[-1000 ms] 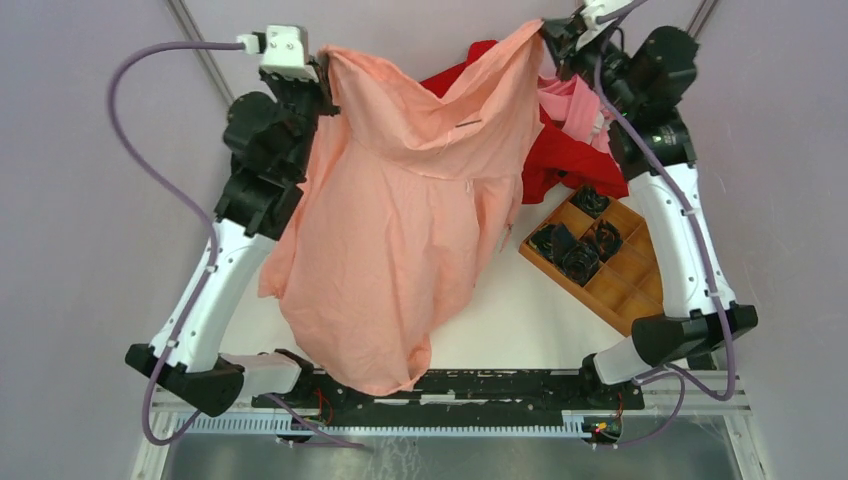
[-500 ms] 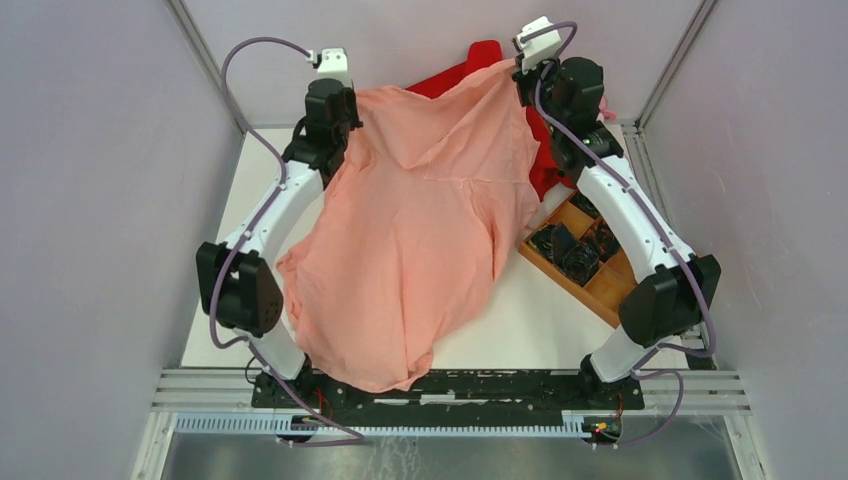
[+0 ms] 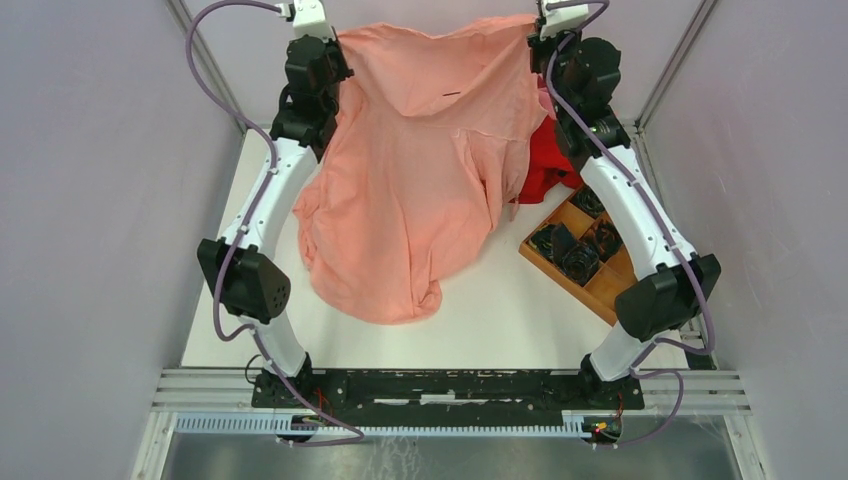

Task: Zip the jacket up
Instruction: Flatten out the jacket at the center of the board.

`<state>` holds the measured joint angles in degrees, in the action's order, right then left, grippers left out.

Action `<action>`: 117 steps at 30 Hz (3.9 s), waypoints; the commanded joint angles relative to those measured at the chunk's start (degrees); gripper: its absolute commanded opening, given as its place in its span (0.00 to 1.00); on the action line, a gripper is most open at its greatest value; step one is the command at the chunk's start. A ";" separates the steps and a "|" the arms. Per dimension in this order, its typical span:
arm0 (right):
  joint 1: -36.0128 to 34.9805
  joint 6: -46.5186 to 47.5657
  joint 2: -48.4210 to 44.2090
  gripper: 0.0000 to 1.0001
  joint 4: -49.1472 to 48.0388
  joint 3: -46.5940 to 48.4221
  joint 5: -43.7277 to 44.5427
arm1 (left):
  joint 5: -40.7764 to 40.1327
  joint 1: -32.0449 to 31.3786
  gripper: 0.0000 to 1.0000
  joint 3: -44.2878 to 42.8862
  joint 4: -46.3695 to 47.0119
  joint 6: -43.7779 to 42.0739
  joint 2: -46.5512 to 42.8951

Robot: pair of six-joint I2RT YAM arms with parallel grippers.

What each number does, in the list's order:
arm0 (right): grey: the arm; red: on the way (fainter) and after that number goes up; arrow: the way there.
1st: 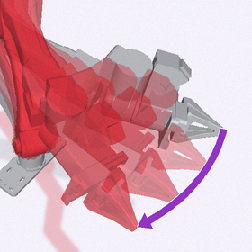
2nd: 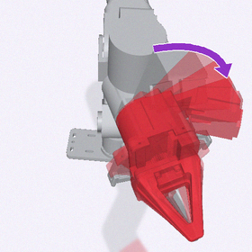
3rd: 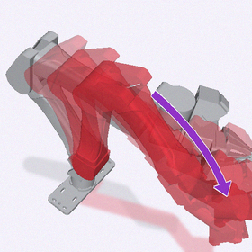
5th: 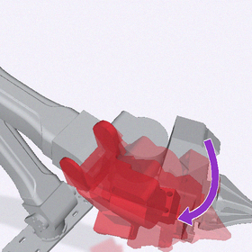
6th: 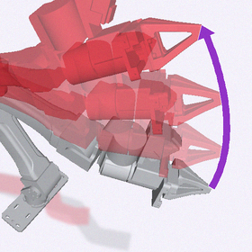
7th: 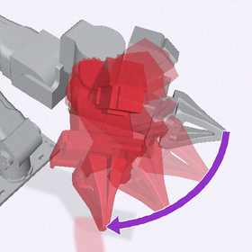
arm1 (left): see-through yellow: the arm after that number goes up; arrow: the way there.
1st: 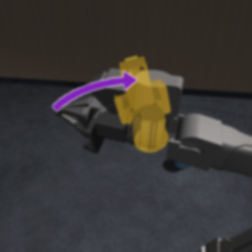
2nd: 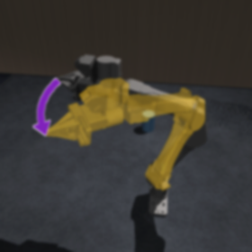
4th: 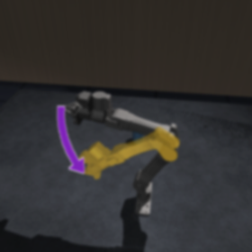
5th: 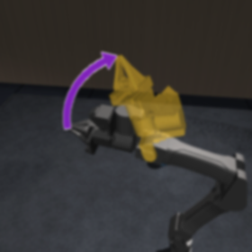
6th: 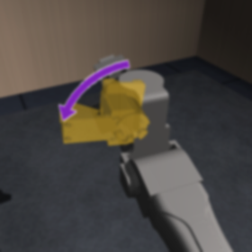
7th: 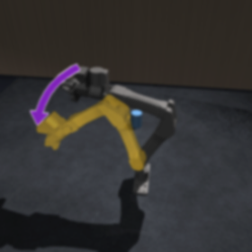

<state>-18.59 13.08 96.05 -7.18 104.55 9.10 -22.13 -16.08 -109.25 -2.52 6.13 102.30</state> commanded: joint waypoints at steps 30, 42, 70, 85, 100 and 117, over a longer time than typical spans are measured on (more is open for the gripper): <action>-1.27 -7.10 0.05 0.04 1.42 -6.54 -31.05 | 1.14 5.00 0.02 4.94 2.32 5.64 5.92; -1.24 -0.34 -2.65 0.10 6.72 -5.41 -41.27 | 10.88 5.27 0.02 12.80 5.90 3.69 -3.29; 3.77 -3.18 -14.23 0.07 12.31 -22.15 -23.64 | 24.74 -8.71 0.02 28.10 7.42 9.70 -24.01; 18.16 -4.48 -14.55 0.19 10.04 -34.77 -33.24 | 10.24 -21.43 0.02 19.00 -0.99 11.98 -3.63; 22.63 -7.92 -26.77 0.51 -0.96 -49.47 -62.77 | 43.53 -21.63 0.68 13.86 -5.90 10.47 1.57; 8.00 -22.73 -26.60 0.55 -15.17 -58.93 -64.18 | 36.38 -4.67 0.90 51.78 -2.97 4.73 -36.93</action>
<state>-5.02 -7.75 68.62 -20.05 44.27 -58.89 16.08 -24.73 -67.33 -7.51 9.21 70.22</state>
